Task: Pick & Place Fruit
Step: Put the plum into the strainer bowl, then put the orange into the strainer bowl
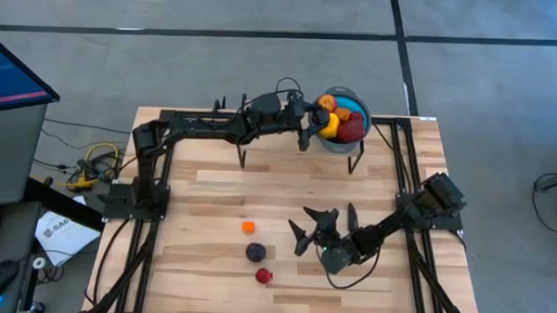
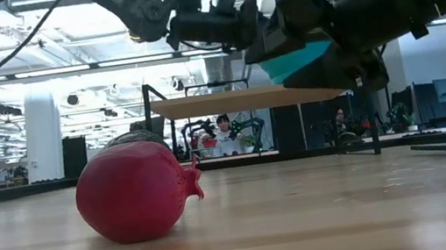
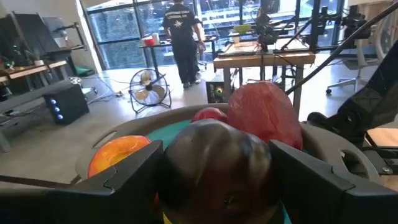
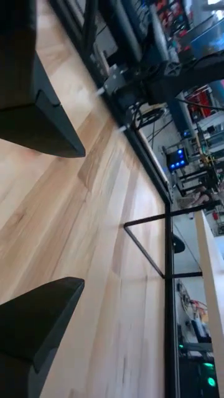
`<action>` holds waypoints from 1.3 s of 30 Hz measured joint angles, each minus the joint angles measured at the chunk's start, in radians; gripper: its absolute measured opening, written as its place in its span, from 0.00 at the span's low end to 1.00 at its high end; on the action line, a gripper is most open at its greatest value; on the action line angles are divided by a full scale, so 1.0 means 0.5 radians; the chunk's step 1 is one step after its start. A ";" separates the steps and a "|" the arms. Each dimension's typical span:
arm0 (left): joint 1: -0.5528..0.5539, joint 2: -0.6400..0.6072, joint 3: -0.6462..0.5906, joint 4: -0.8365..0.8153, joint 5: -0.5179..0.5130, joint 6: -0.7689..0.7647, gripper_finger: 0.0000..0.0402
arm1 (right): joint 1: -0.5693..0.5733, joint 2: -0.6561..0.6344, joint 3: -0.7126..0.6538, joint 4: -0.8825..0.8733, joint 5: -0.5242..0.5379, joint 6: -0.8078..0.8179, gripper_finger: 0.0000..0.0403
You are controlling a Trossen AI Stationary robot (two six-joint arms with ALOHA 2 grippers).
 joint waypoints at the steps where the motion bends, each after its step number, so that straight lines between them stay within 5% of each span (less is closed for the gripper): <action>1: 0.000 0.001 0.000 0.000 0.008 0.000 0.69 | -0.003 0.002 0.011 -0.004 -0.003 -0.023 0.80; 15: -0.002 -0.027 0.001 -0.006 0.017 0.003 0.92 | -0.012 -0.005 0.030 0.002 -0.005 -0.083 0.80; 25: -0.118 -0.657 -0.029 -0.856 0.013 0.268 0.90 | -0.050 -0.005 0.030 0.000 -0.048 -0.082 0.80; 29: -0.255 -1.045 -0.299 -0.950 0.004 0.340 0.87 | -0.102 -0.005 0.030 0.032 -0.330 -0.082 0.80; 39: -0.849 -2.168 -1.490 -0.916 -0.186 0.304 0.77 | -0.300 -0.007 0.049 0.251 -1.293 -0.319 0.80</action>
